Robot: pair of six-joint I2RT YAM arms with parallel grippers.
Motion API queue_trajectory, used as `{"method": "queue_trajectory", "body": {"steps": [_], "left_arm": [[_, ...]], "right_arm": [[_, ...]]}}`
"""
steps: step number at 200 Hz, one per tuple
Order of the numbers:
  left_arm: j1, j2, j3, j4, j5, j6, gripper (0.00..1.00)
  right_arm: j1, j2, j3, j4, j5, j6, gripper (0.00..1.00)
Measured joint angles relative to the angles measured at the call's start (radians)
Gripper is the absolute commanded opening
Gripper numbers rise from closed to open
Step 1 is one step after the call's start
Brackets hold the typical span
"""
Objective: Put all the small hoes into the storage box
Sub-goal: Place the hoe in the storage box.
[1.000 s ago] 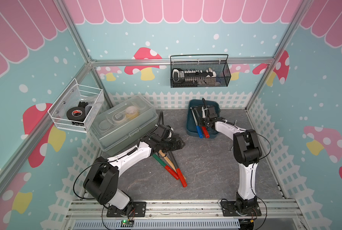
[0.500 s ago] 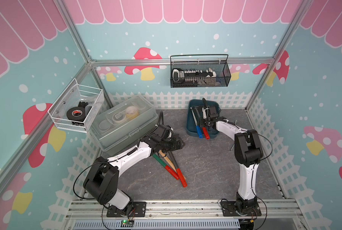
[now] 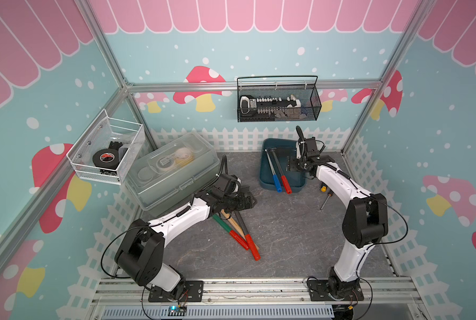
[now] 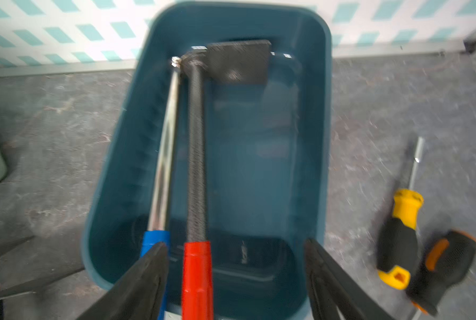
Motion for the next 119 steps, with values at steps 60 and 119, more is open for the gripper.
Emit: {"method": "queue_trajectory", "body": {"steps": [60,119], "left_arm": [[0.0,-0.047,-0.024,-0.023,-0.029,0.025,0.99],[0.004,-0.094,-0.078,-0.042,-0.039,0.026,0.99]], "right_arm": [[-0.07,0.045,0.011,-0.111,-0.002,0.028,0.72],[-0.077,0.184,0.023,-0.136,-0.004,0.028,0.66]]}}
